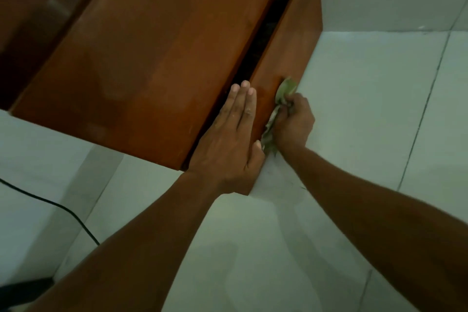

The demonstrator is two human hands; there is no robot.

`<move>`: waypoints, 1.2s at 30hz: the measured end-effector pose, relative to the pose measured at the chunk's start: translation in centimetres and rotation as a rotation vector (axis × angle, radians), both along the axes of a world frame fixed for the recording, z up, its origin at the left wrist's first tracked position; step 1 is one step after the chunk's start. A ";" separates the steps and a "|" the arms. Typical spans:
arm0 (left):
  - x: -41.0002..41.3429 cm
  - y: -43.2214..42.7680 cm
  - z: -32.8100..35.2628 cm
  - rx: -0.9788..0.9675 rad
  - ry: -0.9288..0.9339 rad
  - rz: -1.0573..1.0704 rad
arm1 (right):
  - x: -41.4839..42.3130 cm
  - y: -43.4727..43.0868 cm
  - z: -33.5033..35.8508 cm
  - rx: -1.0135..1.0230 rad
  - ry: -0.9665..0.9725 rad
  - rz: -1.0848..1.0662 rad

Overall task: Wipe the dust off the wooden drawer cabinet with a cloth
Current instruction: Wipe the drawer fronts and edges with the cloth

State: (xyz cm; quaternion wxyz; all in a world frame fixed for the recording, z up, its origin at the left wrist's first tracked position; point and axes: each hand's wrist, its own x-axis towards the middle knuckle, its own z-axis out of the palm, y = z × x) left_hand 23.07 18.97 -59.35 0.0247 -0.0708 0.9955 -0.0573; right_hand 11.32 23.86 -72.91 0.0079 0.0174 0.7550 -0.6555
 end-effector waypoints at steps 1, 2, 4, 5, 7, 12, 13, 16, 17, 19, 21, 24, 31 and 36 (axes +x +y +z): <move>0.0 0.0 0.0 0.001 0.003 -0.006 | -2.1 -0.3 0.1 0.043 -0.054 -0.025; 0.0 0.0 0.1 -0.001 0.004 -0.012 | -4.1 -0.5 0.4 0.081 -0.110 -0.034; -0.1 0.0 0.1 -0.011 0.007 -0.026 | -7.6 0.0 1.0 0.099 -0.207 0.001; -0.1 0.0 0.1 -0.016 0.008 -0.028 | -8.7 0.3 1.2 0.071 -0.237 0.023; 0.0 -0.1 0.1 -0.024 0.011 -0.027 | -8.5 1.1 1.8 -0.011 -0.235 0.004; -0.1 -0.5 0.3 -0.007 -0.013 -0.031 | 3.6 3.5 0.7 -0.114 0.055 0.113; -0.2 -0.6 0.3 -0.028 -0.024 -0.044 | 6.2 3.7 0.2 -0.147 0.096 0.190; -1.7 -1.2 0.6 -0.041 -0.040 -0.058 | 10.5 3.1 -1.4 -0.158 0.185 0.326; -2.9 -1.3 0.7 -0.021 -0.037 -0.051 | 10.5 2.7 -1.8 -0.154 0.188 0.326; -6.0 -1.4 0.7 0.036 -0.026 -0.034 | 9.2 2.0 -2.2 -0.153 0.169 0.287; -8.8 -1.5 0.5 0.068 -0.008 -0.031 | 7.1 1.5 -2.3 -0.159 0.153 0.234; -10.6 -1.9 0.0 0.111 0.029 -0.041 | 2.4 0.6 -2.4 -0.139 0.164 0.133; -10.5 -1.8 -0.2 0.111 0.049 -0.045 | -8.2 -0.8 1.4 -0.178 0.008 -0.078; -10.6 -1.6 -0.4 0.150 0.097 -0.054 | -3.1 -1.3 2.4 -0.264 0.263 0.240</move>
